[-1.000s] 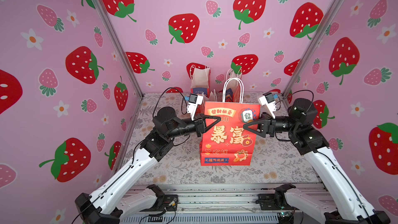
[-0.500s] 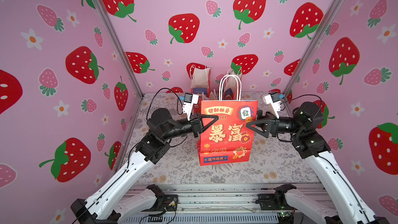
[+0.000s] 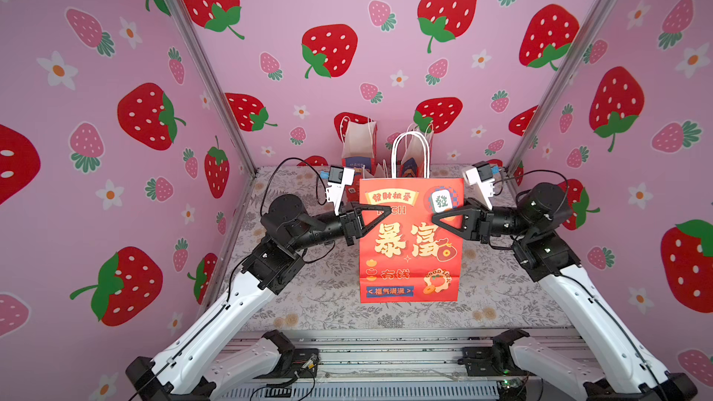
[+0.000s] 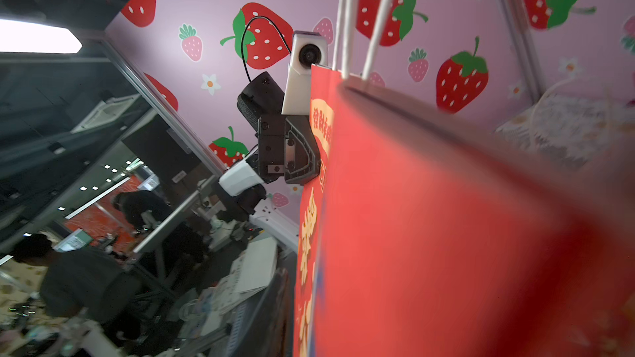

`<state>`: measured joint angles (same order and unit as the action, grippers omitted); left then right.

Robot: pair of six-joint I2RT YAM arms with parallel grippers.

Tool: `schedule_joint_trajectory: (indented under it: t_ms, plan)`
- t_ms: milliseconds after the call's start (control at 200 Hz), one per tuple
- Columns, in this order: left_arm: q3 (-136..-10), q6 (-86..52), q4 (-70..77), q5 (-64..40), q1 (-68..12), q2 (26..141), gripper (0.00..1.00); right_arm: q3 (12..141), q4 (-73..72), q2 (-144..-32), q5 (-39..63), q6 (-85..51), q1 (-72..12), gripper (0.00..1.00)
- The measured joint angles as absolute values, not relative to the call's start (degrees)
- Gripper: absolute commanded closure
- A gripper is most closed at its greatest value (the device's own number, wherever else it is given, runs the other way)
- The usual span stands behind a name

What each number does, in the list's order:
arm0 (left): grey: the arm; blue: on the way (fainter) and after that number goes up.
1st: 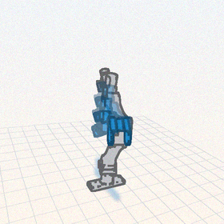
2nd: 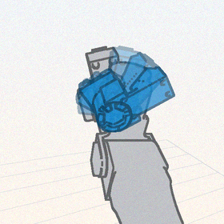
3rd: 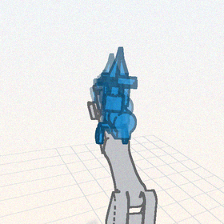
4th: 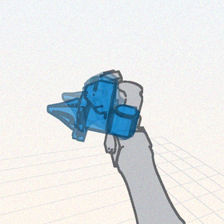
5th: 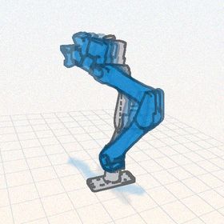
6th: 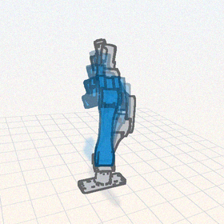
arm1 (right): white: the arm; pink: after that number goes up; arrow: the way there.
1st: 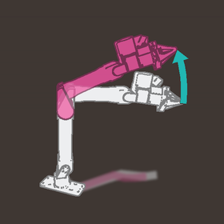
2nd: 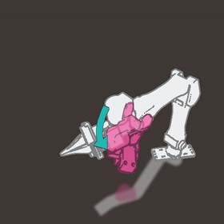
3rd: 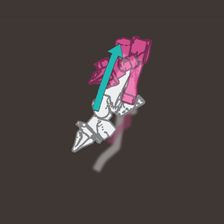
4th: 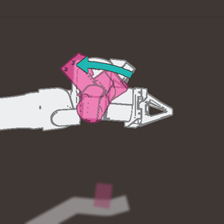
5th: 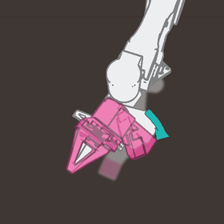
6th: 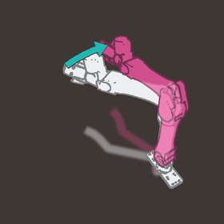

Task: Put away the paper bag
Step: Press the paper bag.

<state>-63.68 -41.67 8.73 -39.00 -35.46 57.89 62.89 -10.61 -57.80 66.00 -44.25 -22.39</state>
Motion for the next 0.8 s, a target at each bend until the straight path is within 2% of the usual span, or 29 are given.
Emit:
schedule_joint_trajectory:
  t_ms: [95, 155, 225, 285, 315, 390, 450, 475, 620, 800]
  plan:
    - [-63.68, -41.32, 8.45, -38.87, -35.46, 57.52, 1.00, 62.92, -10.52, -58.35, 65.52, -44.69, -22.48, 0.98]
    - [-63.68, -40.64, 7.53, -38.33, -35.44, 57.19, 0.96, 62.94, -10.48, -58.59, 65.32, -44.93, -22.48, 1.00]
    - [-63.77, -39.38, 5.69, -37.76, -35.35, 56.80, 0.71, 62.94, -10.26, -58.72, 65.08, -45.19, -22.52, 1.00]
    - [-64.12, -38.13, 3.27, -37.06, -35.33, 56.51, 0.43, 62.94, -9.87, -58.72, 64.75, -45.12, -22.50, 1.00]
    - [-64.49, -37.34, 1.69, -36.53, -35.29, 56.42, 0.32, 63.05, -9.47, -58.72, 64.47, -44.99, -22.48, 1.00]
    - [-65.63, -35.83, -2.39, -35.35, -35.24, 56.27, 0.13, 63.29, -8.36, -58.70, 63.68, -44.58, -22.20, 1.00]
    - [-66.63, -34.20, -5.76, -34.09, -35.24, 56.18, 0.03, 63.57, -6.92, -58.46, 62.81, -43.83, -21.76, 1.00]
    - [-67.02, -33.15, -7.22, -33.45, -35.24, 56.14, 0.00, 63.75, -6.04, -58.30, 62.28, -43.40, -21.54, 1.00]
    - [-68.20, -29.93, -14.04, -31.00, -35.24, 55.64, 0.01, 66.43, 0.54, -57.76, 59.11, -40.14, -20.99, 1.00]
    - [-69.06, -27.18, -19.07, -31.18, -34.85, 56.36, 0.01, 66.98, 1.54, -56.64, 58.26, -39.72, -20.95, 1.00]
